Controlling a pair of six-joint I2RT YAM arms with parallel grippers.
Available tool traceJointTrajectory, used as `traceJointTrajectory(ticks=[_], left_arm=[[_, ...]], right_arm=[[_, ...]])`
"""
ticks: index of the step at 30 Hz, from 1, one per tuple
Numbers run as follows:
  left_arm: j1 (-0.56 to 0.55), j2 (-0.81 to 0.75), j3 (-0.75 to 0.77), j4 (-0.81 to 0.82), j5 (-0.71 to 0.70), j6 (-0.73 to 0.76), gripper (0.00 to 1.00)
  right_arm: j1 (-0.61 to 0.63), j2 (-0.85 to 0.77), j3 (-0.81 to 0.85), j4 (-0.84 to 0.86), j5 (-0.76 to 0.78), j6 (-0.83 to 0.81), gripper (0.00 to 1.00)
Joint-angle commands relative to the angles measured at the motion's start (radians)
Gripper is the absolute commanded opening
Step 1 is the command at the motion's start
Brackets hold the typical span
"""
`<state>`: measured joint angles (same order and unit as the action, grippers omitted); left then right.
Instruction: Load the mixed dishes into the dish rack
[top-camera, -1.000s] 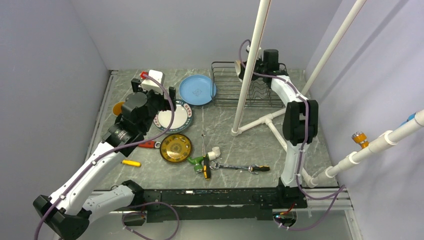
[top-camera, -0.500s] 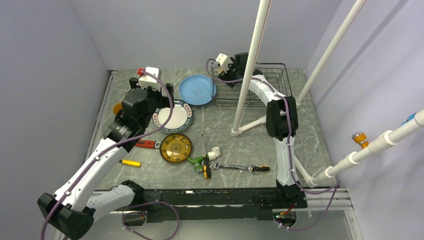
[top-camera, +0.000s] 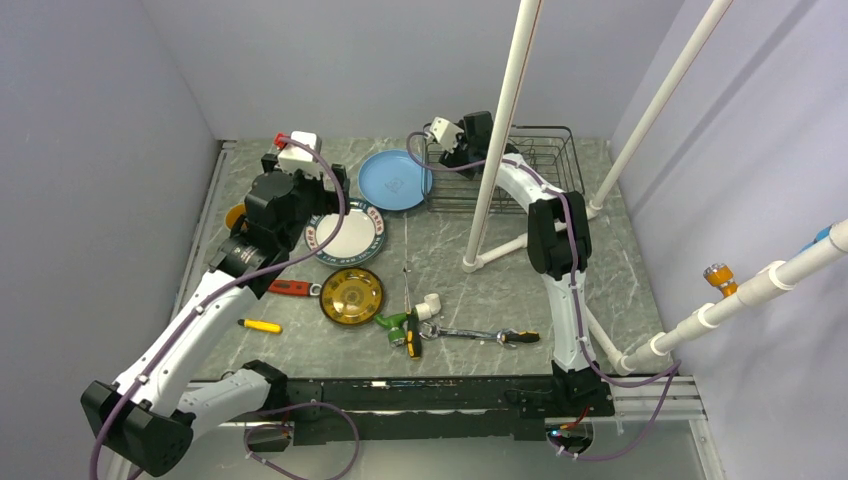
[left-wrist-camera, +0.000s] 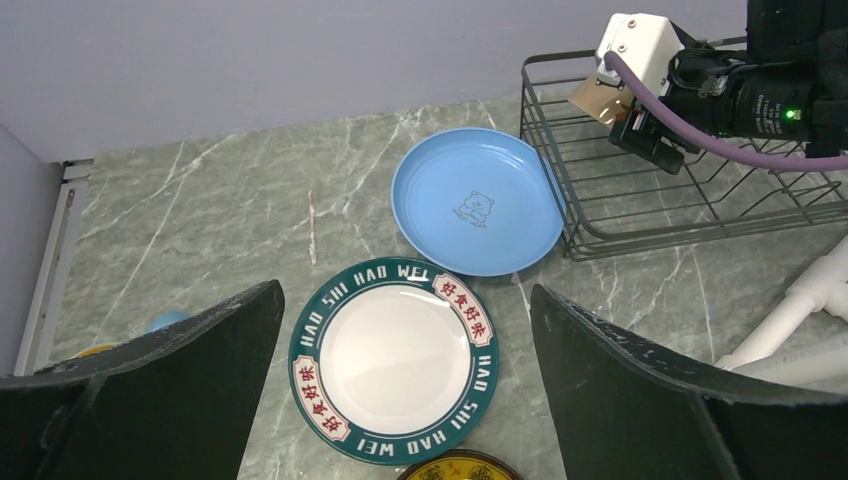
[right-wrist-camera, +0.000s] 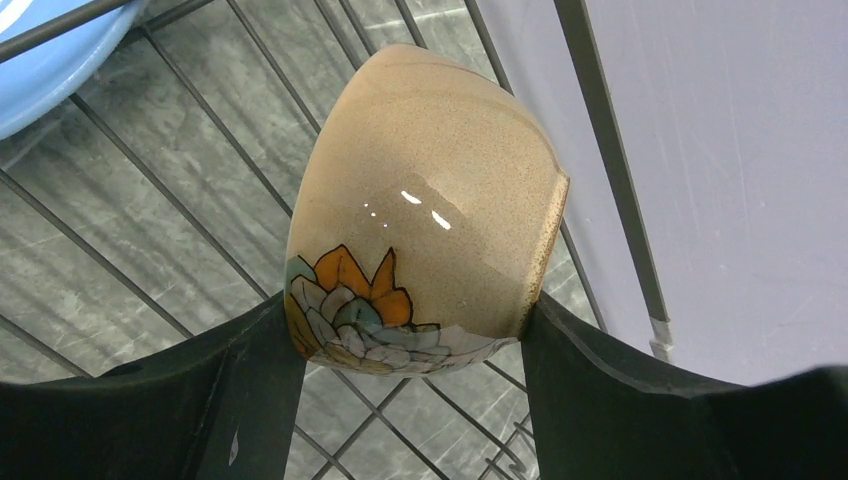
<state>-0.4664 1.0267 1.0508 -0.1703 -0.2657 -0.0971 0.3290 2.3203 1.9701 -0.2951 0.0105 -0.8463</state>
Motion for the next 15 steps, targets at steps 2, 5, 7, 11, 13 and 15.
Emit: traceJointTrajectory(ticks=[2,5,7,11,13,15], left_arm=[[0.025,0.0,0.02,0.013,0.046,-0.035,0.97],[0.038,0.001,0.019,0.013,0.06,-0.046,0.97],[0.049,0.004,0.02,0.013,0.069,-0.053,0.97],[0.065,0.006,0.02,0.012,0.078,-0.063,0.96],[0.07,0.007,0.019,0.011,0.08,-0.064,0.96],[0.074,0.011,0.02,0.011,0.081,-0.068,0.97]], right_arm=[[0.015,-0.02,-0.025,0.096,0.022,-0.015,0.39],[0.018,-0.027,-0.045,0.1,0.002,0.011,0.54],[0.02,-0.029,-0.052,0.094,-0.006,0.022,0.65],[0.021,-0.043,-0.068,0.086,-0.033,0.046,0.78],[0.021,-0.059,-0.085,0.09,-0.044,0.054,0.84],[0.021,-0.071,-0.091,0.083,-0.056,0.065,0.93]])
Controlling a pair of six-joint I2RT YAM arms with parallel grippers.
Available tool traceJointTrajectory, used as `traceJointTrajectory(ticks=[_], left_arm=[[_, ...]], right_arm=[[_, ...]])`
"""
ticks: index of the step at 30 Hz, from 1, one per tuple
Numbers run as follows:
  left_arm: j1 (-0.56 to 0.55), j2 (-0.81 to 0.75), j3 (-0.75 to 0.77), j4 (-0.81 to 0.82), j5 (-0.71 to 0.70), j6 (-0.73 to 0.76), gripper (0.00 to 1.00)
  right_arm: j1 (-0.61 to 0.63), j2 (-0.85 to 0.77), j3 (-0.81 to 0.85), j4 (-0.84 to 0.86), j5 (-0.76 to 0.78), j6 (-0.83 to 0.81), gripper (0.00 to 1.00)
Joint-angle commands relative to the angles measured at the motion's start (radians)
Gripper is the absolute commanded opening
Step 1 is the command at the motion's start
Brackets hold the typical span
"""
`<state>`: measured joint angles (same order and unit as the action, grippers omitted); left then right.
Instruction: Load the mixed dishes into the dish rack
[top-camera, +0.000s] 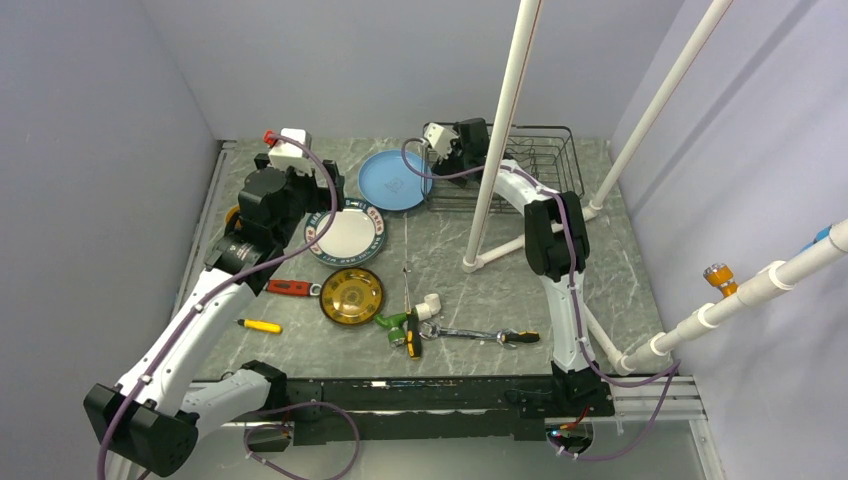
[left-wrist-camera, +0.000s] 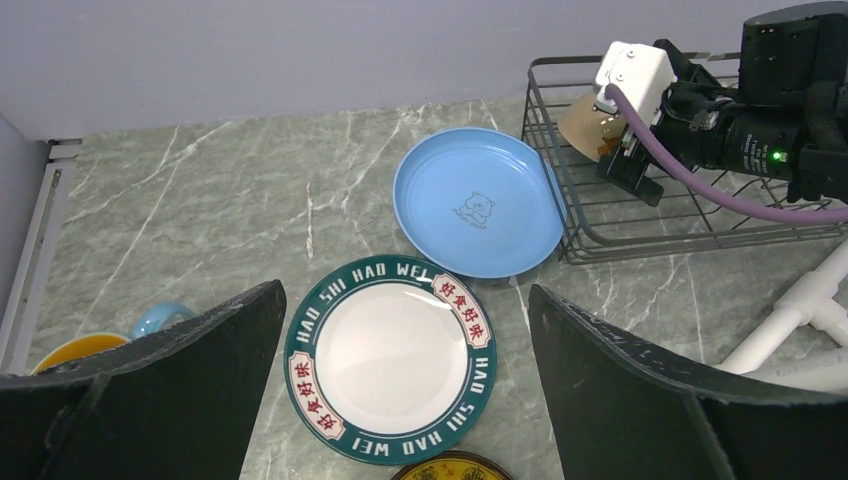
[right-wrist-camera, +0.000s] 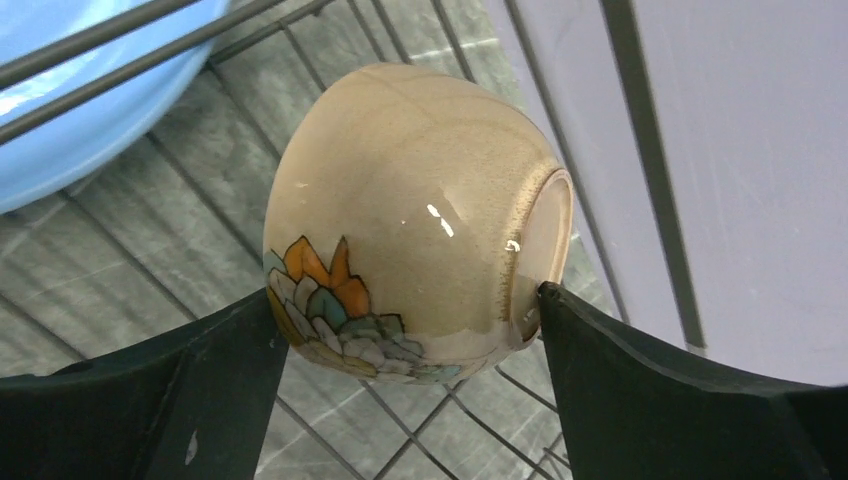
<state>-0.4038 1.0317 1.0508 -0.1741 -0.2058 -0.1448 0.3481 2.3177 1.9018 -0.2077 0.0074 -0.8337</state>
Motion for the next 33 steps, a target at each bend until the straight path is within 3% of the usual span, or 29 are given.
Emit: traceJointTrajectory(ticks=[1,14,21,27,33], left_arm=[[0.014,0.009,0.021,0.015,0.024,-0.02,0.97],[0.036,0.055,0.025,0.014,0.045,-0.025,0.99],[0.049,0.134,0.053,-0.005,0.112,-0.043,0.99],[0.065,0.226,0.093,-0.036,0.19,-0.077,0.99],[0.101,0.37,0.162,-0.084,0.291,-0.14,0.99]], right_arm=[[0.002,-0.074,-0.022,-0.008,-0.061,0.059,0.99],[-0.035,-0.207,-0.106,0.03,-0.175,0.231,1.0],[-0.141,-0.317,-0.141,0.051,-0.192,0.659,0.99],[-0.206,-0.418,-0.193,-0.1,-0.082,0.985,1.0],[-0.208,-0.574,-0.404,-0.212,0.006,1.23,1.0]])
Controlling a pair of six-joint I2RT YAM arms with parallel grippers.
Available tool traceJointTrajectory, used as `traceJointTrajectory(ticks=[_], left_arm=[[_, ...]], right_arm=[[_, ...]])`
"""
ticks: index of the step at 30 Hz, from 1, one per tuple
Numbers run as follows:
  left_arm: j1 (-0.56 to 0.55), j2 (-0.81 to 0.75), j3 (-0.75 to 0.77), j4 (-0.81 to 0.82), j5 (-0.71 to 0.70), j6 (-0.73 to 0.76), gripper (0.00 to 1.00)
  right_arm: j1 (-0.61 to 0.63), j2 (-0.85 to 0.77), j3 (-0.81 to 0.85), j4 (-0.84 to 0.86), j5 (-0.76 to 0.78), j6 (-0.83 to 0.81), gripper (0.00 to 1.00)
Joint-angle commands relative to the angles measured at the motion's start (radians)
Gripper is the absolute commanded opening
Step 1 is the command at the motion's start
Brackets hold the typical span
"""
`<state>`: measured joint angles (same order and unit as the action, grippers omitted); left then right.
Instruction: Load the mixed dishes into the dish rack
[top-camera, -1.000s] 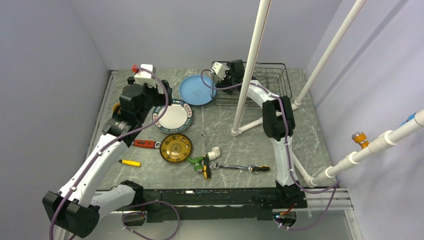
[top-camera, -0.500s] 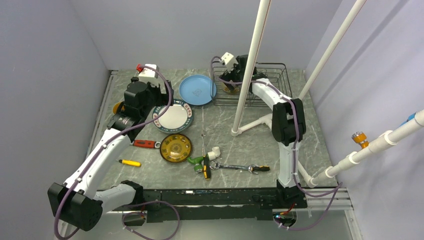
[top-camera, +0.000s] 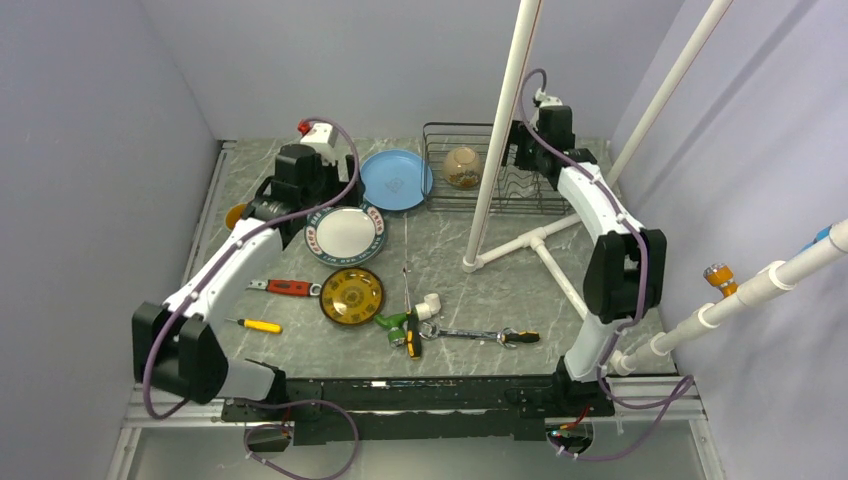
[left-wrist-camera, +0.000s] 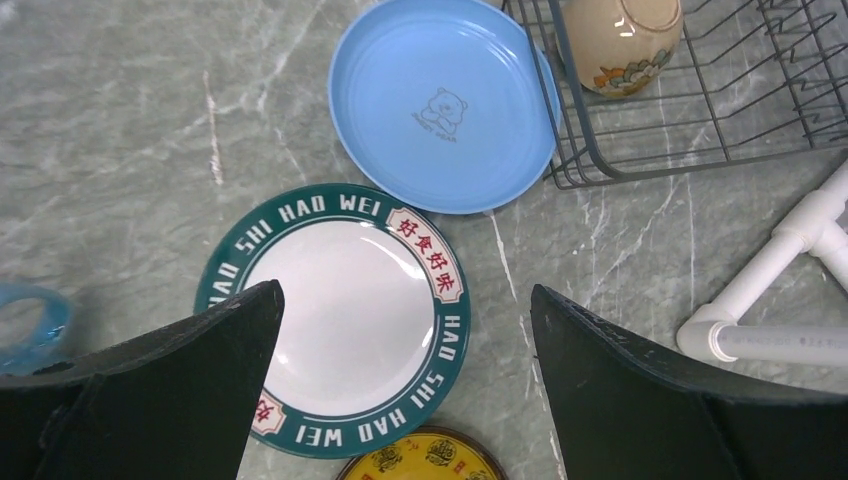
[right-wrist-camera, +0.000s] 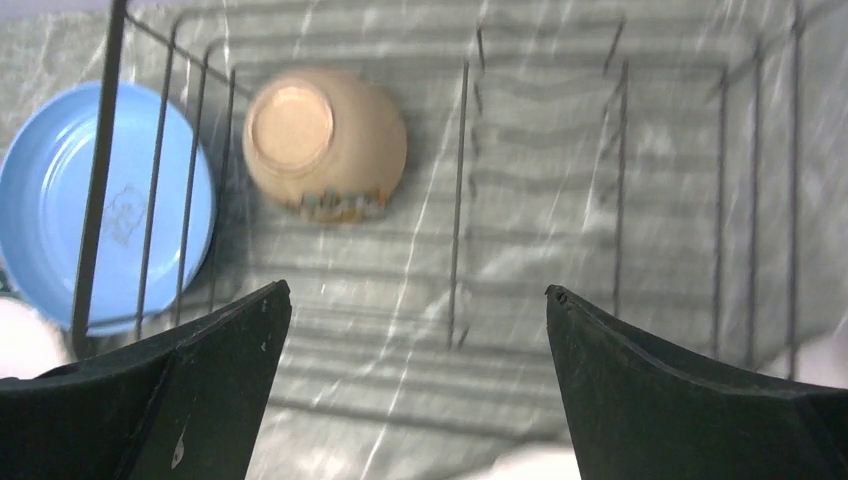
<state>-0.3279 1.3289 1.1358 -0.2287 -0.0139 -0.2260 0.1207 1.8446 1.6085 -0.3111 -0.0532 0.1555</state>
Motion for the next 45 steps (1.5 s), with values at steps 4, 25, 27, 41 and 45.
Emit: traceJointTrajectory(ticks=[4,25,27,41,45], left_arm=[[0.07,0.184,0.119,-0.028,0.166,-0.102,0.99],[0.159,0.924,0.776,-0.186,0.177,-0.226,0.55],[0.157,0.931,0.763,-0.165,0.187,-0.237,0.53],[0.123,0.99,0.771,-0.178,0.144,-0.209,0.43],[0.11,1.015,0.816,-0.218,0.11,-0.196,0.39]], right_arm=[[0.025,-0.238,-0.326,-0.058,-0.004,0.309,1.0],[0.036,-0.824,-0.767,-0.067,-0.047,0.33,1.0],[0.036,-0.837,-0.771,-0.074,-0.042,0.324,1.0],[0.036,-0.857,-0.775,-0.1,-0.048,0.317,1.0],[0.036,-0.855,-0.777,-0.107,-0.045,0.313,1.0]])
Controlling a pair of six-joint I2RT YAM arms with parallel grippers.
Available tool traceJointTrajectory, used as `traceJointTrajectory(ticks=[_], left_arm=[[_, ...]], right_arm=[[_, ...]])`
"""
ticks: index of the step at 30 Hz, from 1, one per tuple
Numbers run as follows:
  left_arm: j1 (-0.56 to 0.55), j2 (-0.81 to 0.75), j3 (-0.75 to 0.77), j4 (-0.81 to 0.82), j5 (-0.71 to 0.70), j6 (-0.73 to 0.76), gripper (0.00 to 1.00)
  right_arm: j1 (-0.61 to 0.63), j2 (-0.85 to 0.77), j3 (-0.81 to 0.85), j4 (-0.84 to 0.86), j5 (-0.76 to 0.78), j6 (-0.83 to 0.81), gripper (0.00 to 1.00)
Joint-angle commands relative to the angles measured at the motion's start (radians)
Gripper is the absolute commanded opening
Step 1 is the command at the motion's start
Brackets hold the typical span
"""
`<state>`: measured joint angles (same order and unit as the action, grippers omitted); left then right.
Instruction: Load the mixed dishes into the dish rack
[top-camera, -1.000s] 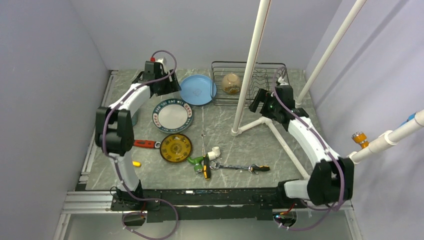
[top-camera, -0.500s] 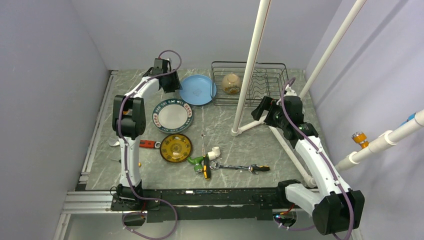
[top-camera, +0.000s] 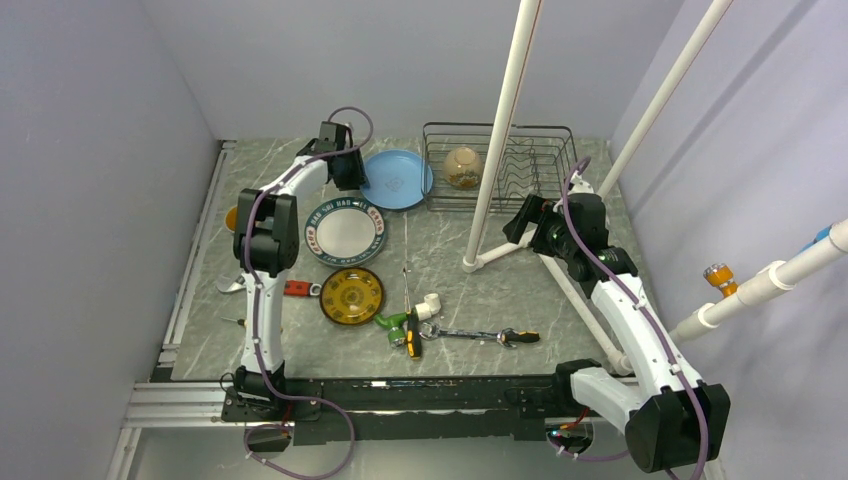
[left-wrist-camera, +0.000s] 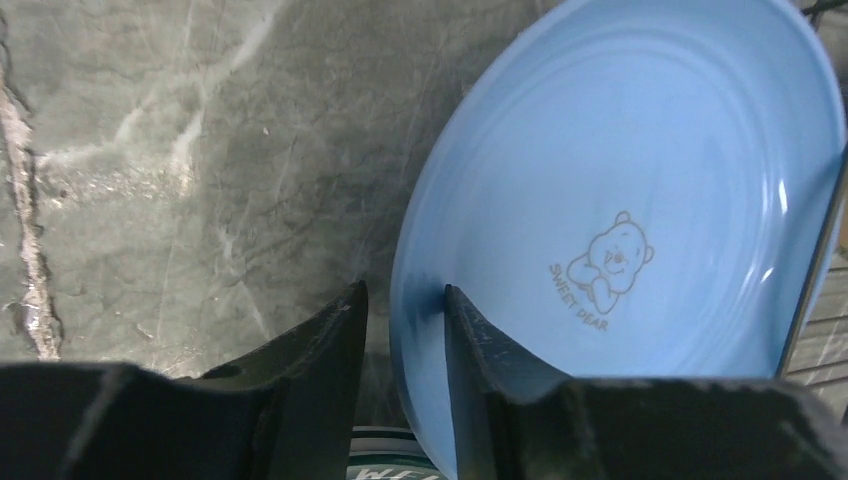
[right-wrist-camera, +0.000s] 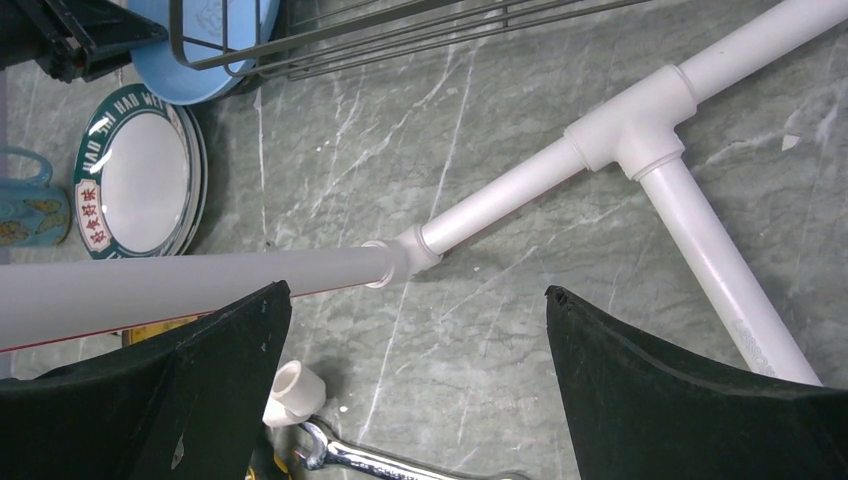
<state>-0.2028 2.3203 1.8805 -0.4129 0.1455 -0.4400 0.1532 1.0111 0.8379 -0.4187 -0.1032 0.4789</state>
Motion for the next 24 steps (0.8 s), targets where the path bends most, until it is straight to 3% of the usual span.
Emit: traceJointTrajectory(ticks=[1,7,15,24], left_arm=[[-0.018,0.03,0.079,-0.048,-0.063,0.024,0.35],[-0.014,0.006,0.074,-0.098,-0.173,0.078,0.17],[0.012,-0.053,0.074,-0.151,-0.245,0.132,0.0],[0.05,-0.203,0.053,-0.178,-0.198,0.099,0.0]], right_arm=[[0.004,-0.022,-0.007,-0.001,0.005,-0.012,1.0],[0.003,-0.023,-0.01,-0.002,0.007,-0.015,1.0],[0.004,-0.013,-0.013,-0.005,0.015,-0.019,1.0],[0.004,-0.022,-0.009,-0.023,0.058,-0.038,1.0]])
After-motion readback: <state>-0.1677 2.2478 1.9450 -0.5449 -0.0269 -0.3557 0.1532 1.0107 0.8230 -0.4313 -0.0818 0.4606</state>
